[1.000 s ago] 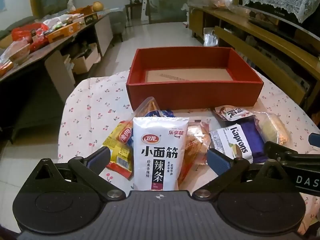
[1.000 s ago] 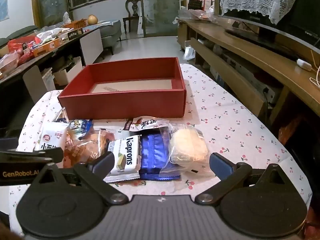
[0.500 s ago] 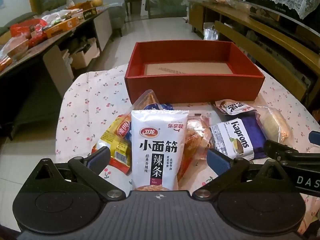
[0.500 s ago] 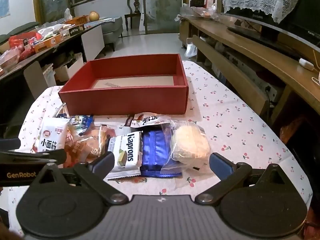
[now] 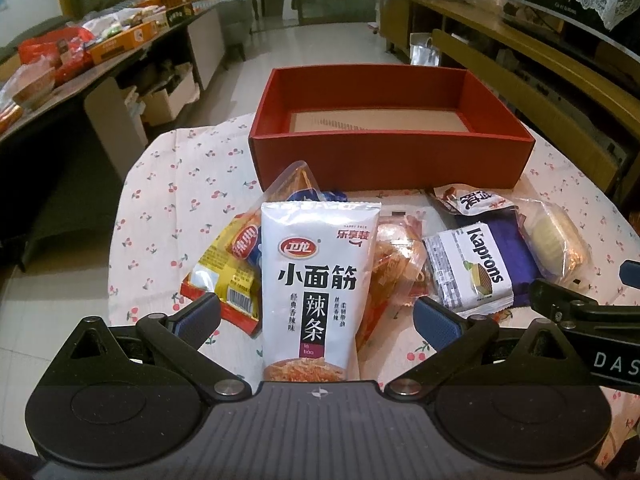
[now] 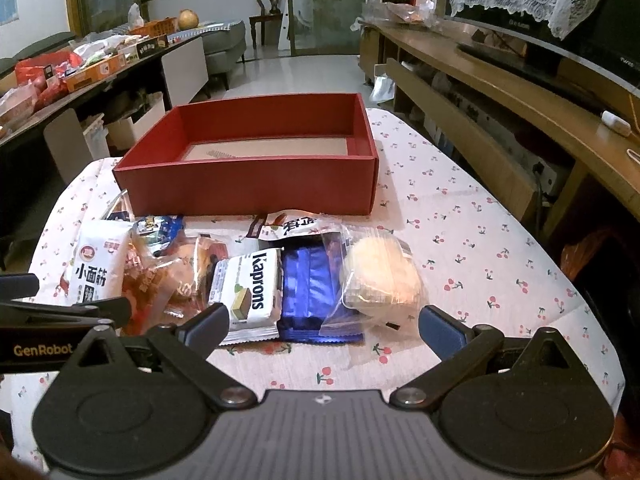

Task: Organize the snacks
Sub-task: 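Move both tools toward the snack pile in front of the red box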

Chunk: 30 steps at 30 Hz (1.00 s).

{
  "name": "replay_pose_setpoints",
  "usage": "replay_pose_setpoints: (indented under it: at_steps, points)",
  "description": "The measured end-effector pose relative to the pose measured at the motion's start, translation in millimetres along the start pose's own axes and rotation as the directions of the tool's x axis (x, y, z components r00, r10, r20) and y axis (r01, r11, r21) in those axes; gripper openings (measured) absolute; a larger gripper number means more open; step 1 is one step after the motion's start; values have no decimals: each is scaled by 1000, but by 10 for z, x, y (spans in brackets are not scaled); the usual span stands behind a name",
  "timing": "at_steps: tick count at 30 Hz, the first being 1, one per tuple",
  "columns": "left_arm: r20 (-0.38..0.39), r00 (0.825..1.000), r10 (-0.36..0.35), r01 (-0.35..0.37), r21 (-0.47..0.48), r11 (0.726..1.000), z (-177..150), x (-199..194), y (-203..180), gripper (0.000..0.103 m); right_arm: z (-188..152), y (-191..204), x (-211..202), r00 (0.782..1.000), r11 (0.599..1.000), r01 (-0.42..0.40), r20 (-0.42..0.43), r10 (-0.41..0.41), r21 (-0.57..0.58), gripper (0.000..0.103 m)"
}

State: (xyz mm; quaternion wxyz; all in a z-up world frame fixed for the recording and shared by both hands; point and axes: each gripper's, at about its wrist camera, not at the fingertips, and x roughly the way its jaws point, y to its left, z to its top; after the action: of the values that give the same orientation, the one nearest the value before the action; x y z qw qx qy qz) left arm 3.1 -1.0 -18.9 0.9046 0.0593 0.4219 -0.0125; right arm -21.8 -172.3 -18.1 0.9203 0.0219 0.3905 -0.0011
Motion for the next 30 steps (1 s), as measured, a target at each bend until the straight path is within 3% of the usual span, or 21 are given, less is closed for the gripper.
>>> replay_pose_setpoints:
  at_steps: [20, 30]
  points:
    - [-38, 999, 3, -3, 2, 1000, -36, 79, 14, 101, -18, 44, 75, 999, 1000, 1, -41, -2, -18, 103]
    - [-77, 997, -31, 27, -51, 998, -24, 174, 114, 101, 20, 91, 169, 998, 999, -16, -66, 14, -30, 103]
